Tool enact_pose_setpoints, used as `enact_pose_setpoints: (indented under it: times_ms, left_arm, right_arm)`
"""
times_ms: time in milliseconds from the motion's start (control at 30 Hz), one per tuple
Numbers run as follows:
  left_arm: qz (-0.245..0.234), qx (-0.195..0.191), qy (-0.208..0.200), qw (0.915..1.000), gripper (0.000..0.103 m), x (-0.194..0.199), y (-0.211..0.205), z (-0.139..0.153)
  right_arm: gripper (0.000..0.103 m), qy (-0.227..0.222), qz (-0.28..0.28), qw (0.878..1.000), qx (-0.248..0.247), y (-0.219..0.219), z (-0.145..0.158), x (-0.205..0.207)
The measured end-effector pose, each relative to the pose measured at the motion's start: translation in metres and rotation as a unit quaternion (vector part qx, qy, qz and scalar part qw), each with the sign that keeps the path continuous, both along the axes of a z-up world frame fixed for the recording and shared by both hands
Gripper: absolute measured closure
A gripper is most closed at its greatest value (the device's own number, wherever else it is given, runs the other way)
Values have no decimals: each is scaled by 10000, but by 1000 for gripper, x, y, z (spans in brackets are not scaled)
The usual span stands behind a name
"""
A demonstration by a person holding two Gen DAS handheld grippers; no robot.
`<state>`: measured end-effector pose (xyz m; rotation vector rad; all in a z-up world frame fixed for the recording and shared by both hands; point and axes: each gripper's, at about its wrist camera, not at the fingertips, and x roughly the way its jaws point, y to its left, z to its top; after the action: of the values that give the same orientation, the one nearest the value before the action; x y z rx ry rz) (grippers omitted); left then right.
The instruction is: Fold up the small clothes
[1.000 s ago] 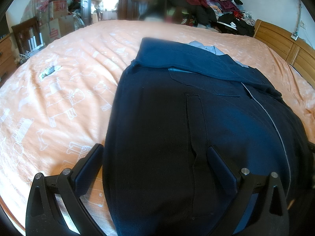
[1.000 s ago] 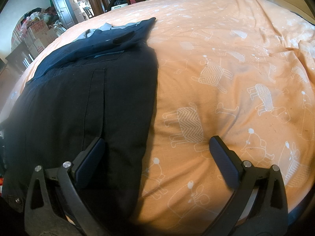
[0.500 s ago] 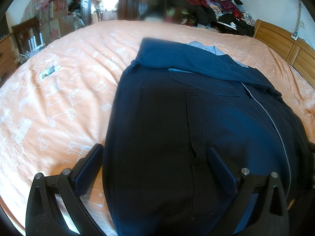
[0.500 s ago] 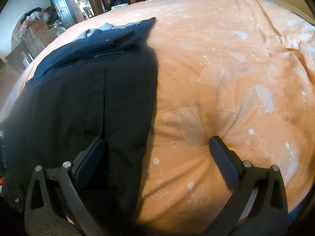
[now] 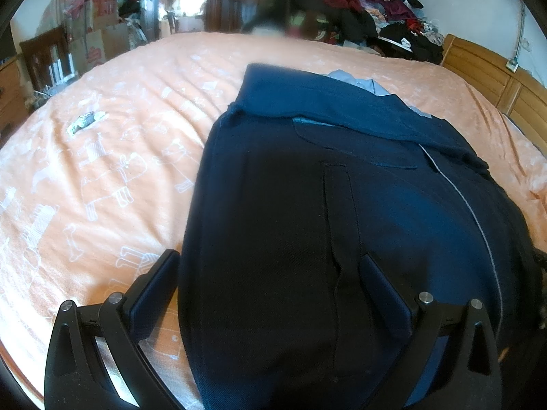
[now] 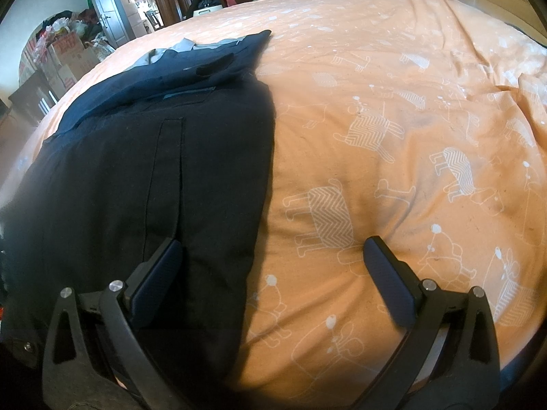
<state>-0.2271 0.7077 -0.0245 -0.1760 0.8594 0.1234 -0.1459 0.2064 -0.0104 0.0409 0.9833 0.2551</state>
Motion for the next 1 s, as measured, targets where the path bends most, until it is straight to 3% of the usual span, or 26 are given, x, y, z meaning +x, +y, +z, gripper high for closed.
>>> enact_pose_setpoints:
  times_ms: [100,200,300,400,500,567,700,767,867,1000]
  left_arm:
    - [86,-222,135,9996,0,2,6,7]
    - [293,-847,56,9960,1,-1,26,24]
    - [504,-1537,-201,9866,1,-12,59,42]
    - [778,-1914,-435,9775,1,-28,93,54]
    - [757,-2363,-268,9683,1,-41,121,51]
    - [406,-2400,125,9698,3,-45,121,42]
    - [-537,-2096,711,9737,10,-50,94,36]
    - [-820,-2085,941,9700,30,-51,81,33]
    - [-819,-2069,1084,9689,43,-49,81,27]
    - [-799,-2426,1027,9614,55,-54,89,22]
  right_arm:
    - [0,-15,33,10000,-34,-1,0,0]
    - [0,-17,45,10000,-78,-1,-1,1]
    - [0,-24,44,9999,-134,-1,-1,3]
    - [0,-34,57,9999,-144,0,-1,4]
    - [0,-53,74,9998,-152,0,-1,4]
    - [0,-48,67,9998,-155,0,-1,4]
    - [0,-50,72,9998,-181,0,-1,4]
    - [0,-50,71,9998,-191,1,-1,5]
    - [0,-56,82,9997,-211,0,-1,6]
    - [0,-60,88,9997,-212,0,-1,7]
